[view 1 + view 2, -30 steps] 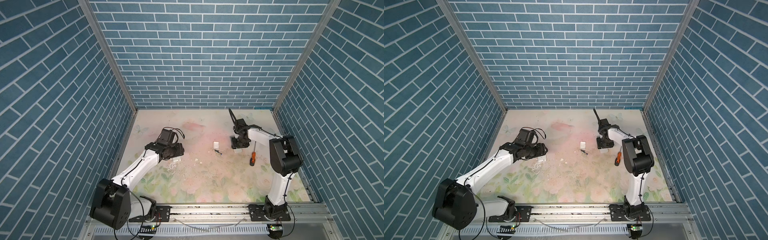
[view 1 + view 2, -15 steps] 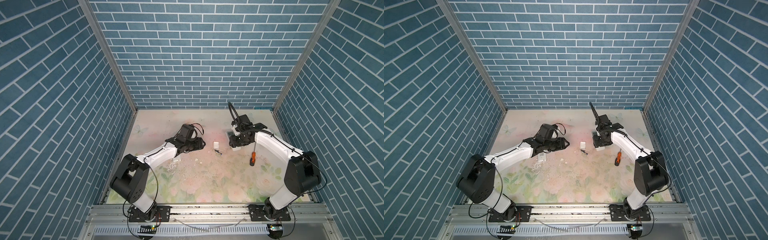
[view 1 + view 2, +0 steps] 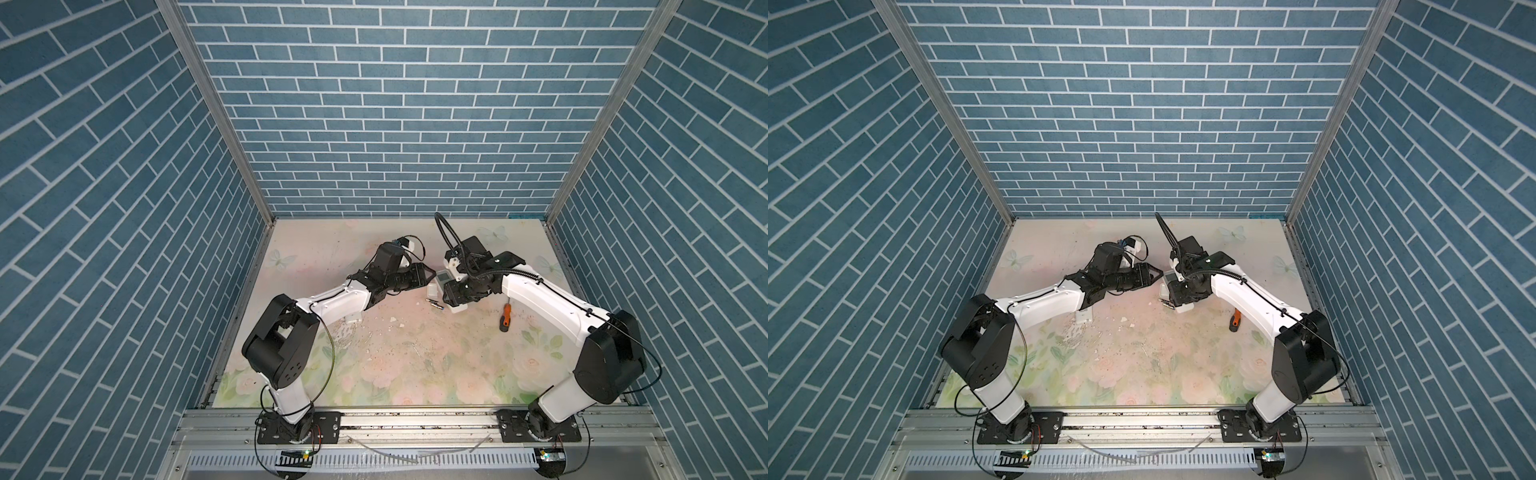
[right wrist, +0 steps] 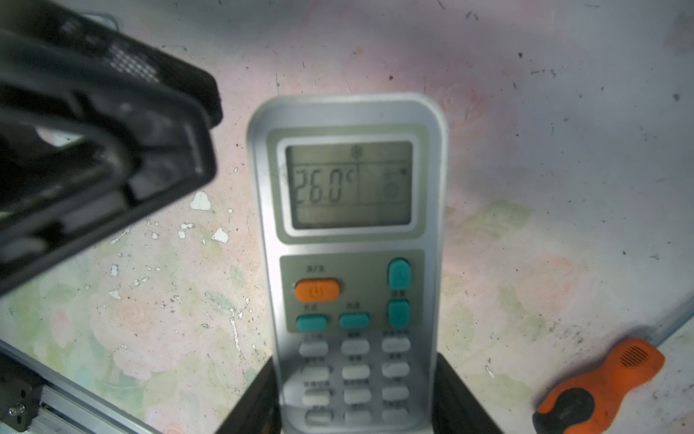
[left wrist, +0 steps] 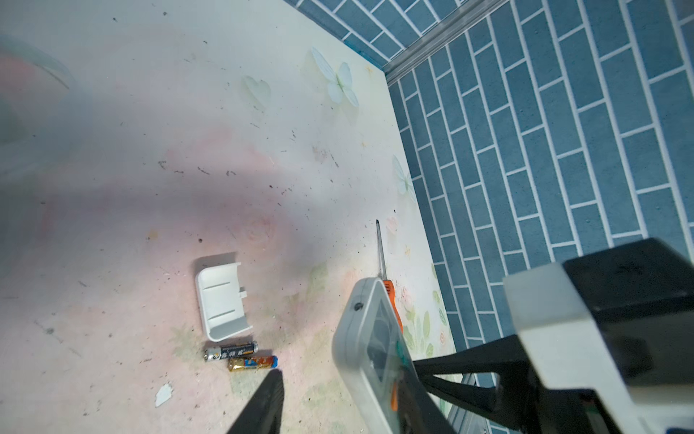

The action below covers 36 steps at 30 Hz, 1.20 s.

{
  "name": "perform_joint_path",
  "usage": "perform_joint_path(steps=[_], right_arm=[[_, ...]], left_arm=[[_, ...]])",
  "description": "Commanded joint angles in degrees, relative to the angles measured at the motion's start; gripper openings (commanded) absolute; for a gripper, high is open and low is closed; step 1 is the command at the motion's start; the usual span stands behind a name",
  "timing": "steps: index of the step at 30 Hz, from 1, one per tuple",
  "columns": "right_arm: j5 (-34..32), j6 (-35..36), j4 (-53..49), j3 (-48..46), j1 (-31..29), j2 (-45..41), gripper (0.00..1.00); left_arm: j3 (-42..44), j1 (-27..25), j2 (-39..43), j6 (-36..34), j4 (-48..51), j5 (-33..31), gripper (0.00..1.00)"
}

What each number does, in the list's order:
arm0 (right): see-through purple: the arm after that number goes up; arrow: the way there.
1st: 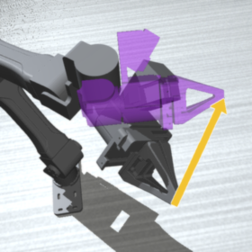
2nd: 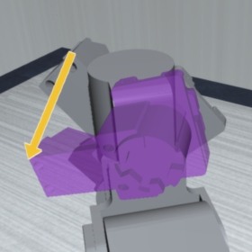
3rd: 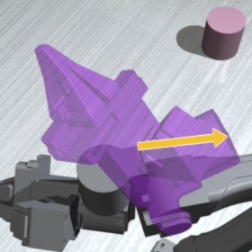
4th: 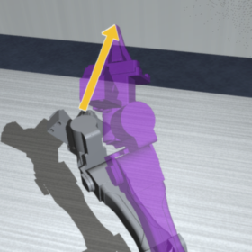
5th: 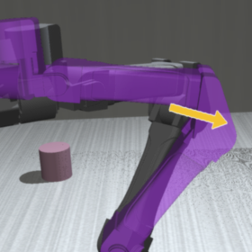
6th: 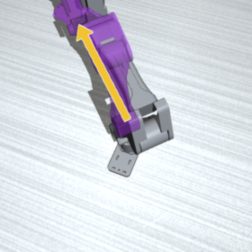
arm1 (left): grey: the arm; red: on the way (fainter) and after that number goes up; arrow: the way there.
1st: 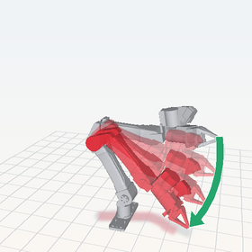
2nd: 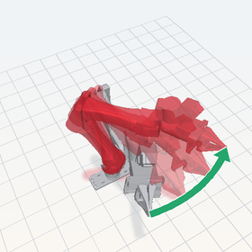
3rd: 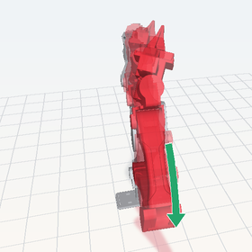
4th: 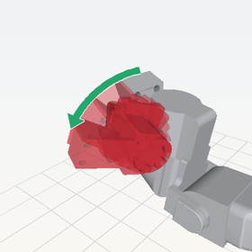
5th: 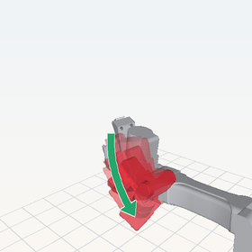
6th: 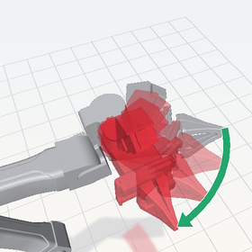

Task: Unload the batteries from the remote control

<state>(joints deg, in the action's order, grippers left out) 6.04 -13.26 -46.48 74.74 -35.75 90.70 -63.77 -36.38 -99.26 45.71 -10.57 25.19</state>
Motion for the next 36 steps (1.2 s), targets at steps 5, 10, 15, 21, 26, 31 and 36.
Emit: perform_joint_path(steps=[5,10,15,21,26,31,36], right_arm=[[1.19,-1.0,0.28,4.64,-2.47,2.73,0.06],[1.25,-0.92,1.31,5.45,-3.27,2.89,0.06],[1.58,-0.28,0.87,6.93,-3.8,3.82,0.05],[1.08,-0.5,1.43,7.18,-4.0,3.89,0.05],[0.77,-0.94,2.26,7.0,-4.08,3.42,0.05],[0.11,-1.89,4.39,5.83,-4.08,2.09,0.1],[-0.15,-3.55,7.27,4.38,-4.02,1.2,0.38]], left_arm=[[-0.38,-0.44,-3.69,3.3,-4.87,1.85,0.43],[-1.4,-0.71,-5.46,4.14,-4.32,2.42,0.41],[-1.28,-0.72,-6.29,6.28,-7.51,3.14,0.29],[0.25,-0.71,-5.93,7.78,-10.13,3.36,0.16],[2.29,-0.53,-6.03,9.63,-13.34,3.91,0.05],[3.98,0.05,-5.61,11.27,-16.37,4.12,0.0],[5.03,1.27,-4.74,13.21,-19.92,4.25,0.0]])
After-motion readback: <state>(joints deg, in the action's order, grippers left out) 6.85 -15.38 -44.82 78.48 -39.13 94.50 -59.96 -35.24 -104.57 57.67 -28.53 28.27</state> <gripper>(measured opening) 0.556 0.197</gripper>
